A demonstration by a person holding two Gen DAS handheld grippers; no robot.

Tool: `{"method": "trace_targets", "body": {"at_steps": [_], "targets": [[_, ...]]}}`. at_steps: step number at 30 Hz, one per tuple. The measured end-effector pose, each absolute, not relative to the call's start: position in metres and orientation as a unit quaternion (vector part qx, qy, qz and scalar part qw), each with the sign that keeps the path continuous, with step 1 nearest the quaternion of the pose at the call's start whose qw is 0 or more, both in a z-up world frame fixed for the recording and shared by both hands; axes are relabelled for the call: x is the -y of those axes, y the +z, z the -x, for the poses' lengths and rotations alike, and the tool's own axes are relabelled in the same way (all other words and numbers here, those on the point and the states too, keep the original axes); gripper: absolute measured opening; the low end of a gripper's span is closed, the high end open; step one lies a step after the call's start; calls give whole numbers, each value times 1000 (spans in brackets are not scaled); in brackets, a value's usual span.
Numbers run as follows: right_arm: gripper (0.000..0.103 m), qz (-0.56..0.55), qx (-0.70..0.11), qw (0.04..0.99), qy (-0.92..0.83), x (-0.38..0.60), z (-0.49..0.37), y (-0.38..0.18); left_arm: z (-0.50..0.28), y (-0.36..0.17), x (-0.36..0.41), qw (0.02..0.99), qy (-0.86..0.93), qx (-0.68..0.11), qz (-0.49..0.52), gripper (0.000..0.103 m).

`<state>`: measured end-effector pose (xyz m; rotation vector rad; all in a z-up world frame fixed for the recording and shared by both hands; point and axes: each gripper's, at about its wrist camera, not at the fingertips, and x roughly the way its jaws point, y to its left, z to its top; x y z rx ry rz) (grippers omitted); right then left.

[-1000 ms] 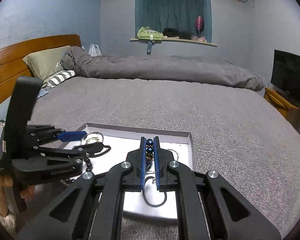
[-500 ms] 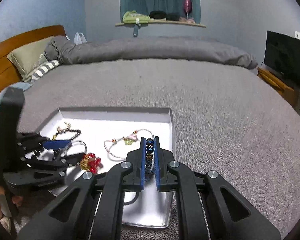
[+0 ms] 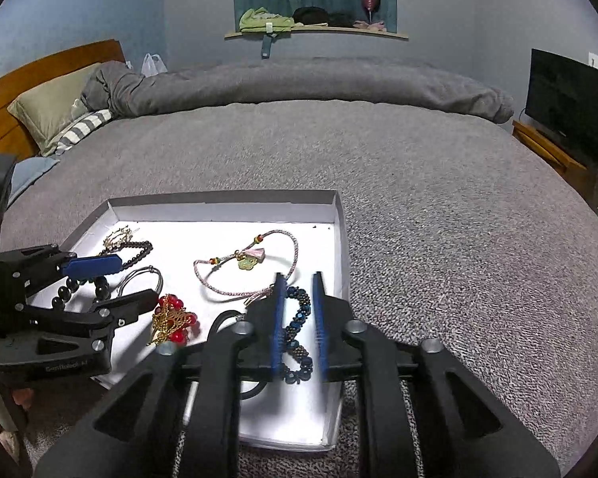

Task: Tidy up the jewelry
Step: 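Carry the blue bead bracelets into the tray and open the right tool, then move both tools back to the pearl hairpin and silver hoop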

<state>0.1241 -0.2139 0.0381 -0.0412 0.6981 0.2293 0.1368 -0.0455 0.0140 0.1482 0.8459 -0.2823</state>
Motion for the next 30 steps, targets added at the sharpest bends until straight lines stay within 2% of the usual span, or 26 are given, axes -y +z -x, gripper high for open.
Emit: {"method": "trace_targets", "body": {"at_steps": [3,6,8,17,19,30], "targets": [[31,21,-337,935,109,216,-121,40,-133,15,48,902,-133,-403,-78,75],[43,18,-332,937,110,217,-118,43,-130,17,50,904,-133,-397,-83,76],[61,16,-326,939,108,218,-116,45,-129,18,51,905,-132,-394,-86,78],[94,-6,-290,952,99,230,-96,63,-113,30,46,921,-102,-364,-95,92],[97,-11,-280,955,95,235,-87,66,-106,35,44,926,-93,-352,-94,94],[97,-10,-255,964,72,246,-45,66,-49,48,32,945,-91,-307,-72,98]]}}
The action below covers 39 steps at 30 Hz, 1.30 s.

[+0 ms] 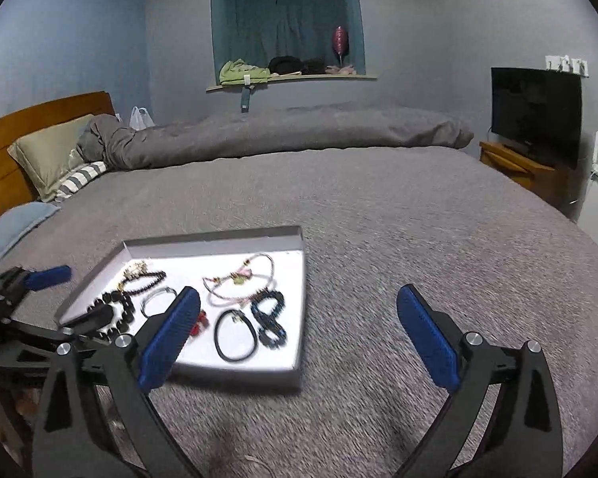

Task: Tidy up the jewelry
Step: 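Move both tools back to the pearl hairpin and silver hoop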

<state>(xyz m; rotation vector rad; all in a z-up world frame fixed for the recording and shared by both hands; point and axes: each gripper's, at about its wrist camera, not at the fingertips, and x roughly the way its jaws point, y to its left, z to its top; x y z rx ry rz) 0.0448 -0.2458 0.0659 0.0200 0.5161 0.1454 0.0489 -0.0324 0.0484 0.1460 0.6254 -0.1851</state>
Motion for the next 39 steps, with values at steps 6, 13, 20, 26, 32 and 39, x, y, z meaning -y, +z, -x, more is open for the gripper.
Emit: {"method": "trace_targets", "body": {"at_steps": [6,13,20,26,32,39], "targets": [[98,-3,-268,961,65,256,-21,50,-18,47,33,947,-114,-293,-68,98],[97,16,-299,951,75,257,6,27,7,26,47,935,-143,-311,-91,98],[97,20,-326,941,91,259,19,9,15,3,63,921,-168,-331,-115,98],[97,36,-347,931,107,250,23,-1,18,-2,68,918,-177,-333,-124,98],[97,41,-354,927,115,245,23,-3,14,-6,69,914,-182,-342,-120,97],[77,59,-364,920,135,236,24,-8,11,-6,66,912,-193,-346,-107,94]]}}
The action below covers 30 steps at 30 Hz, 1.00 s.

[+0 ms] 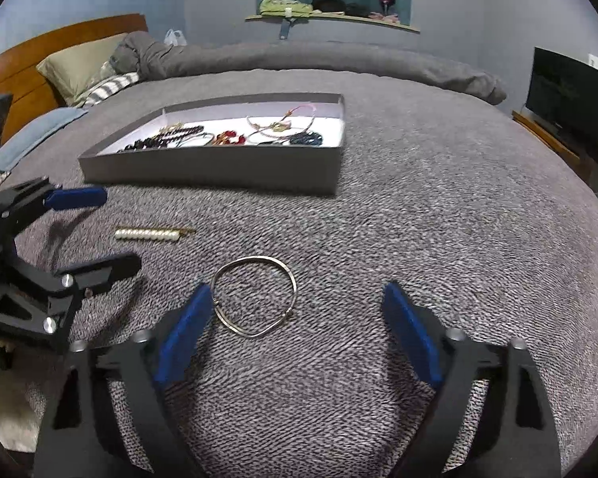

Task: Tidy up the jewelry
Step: 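Move both tools back to the pearl hairpin and silver hoop, then grasp the pearl hairpin with the left tool while the right tool grasps the silver hoop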

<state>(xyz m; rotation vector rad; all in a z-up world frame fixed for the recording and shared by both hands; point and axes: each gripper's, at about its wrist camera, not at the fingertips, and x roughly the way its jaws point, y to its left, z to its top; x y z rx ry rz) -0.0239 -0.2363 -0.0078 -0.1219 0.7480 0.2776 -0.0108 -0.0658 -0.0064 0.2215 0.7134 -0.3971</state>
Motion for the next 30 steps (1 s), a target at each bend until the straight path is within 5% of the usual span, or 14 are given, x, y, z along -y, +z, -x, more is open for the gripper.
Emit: {"method": "trace_targets", "body": {"at_steps": [8,20,30], "targets": [[54,69,-368,913,161,229,28,-9,16,-6,73,908,-215,-340,-119,69],[52,94,-372,905,185,216,33,-12,11,-10,87,900,-227,-346,-140,42],[48,94,-372,905,182,216,30,-14,21,-14,96,894,-219,-343,-187,34]]}}
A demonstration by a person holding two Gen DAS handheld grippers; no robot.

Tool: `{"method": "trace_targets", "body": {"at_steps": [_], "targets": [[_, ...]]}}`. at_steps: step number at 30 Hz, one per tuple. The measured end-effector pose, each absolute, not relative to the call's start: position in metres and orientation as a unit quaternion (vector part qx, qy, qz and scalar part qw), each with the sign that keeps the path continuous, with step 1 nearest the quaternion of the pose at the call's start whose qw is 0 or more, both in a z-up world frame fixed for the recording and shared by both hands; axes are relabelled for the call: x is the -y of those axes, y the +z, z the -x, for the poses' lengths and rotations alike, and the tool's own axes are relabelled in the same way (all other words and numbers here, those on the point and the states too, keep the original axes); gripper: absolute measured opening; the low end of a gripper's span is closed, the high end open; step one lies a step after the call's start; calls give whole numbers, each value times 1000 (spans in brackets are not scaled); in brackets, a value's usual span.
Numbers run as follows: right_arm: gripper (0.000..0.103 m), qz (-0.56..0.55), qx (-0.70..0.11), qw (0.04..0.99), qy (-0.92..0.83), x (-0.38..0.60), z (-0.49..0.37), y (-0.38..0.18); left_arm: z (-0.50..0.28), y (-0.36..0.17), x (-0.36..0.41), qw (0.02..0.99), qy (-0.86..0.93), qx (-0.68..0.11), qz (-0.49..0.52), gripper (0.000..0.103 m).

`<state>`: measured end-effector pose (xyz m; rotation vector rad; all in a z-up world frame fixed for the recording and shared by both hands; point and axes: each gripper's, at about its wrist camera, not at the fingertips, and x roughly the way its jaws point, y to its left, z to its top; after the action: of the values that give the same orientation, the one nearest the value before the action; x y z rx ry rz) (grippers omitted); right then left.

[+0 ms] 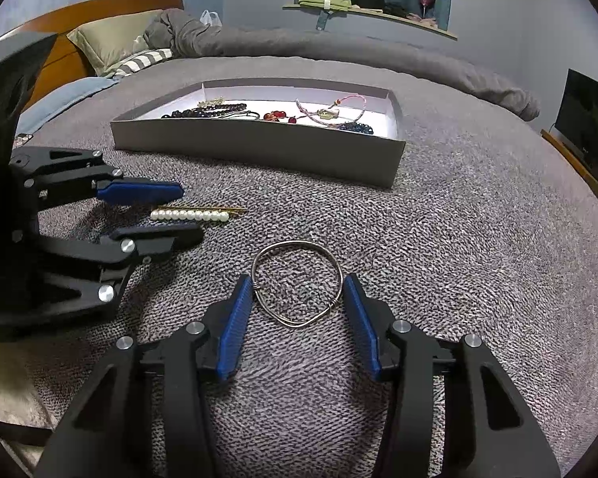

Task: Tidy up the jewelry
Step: 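Grasp the pearl hairpin with the left tool while the right tool grasps the silver hoop, then lower the hairpin and hoop into the tray and open both tools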

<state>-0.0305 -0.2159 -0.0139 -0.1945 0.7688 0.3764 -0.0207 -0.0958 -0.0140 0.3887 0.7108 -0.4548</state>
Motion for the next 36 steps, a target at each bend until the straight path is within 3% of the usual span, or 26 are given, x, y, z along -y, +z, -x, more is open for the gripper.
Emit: {"method": "trace_targets", "body": {"at_steps": [3,6,22,36], "targets": [[47,94,-370,906,181,216,31,-13,22,-13,96,894,-215,-342,-194,24],[47,89,-370,907,182,218,31,-12,23,-10,93,895,-217,-339,-191,8],[47,68,-332,925,174,224,29,14,26,34,69,918,-225,-298,-132,8],[46,83,-307,929,192,185,-41,54,-61,69,30,932,-155,-315,-91,8]]}}
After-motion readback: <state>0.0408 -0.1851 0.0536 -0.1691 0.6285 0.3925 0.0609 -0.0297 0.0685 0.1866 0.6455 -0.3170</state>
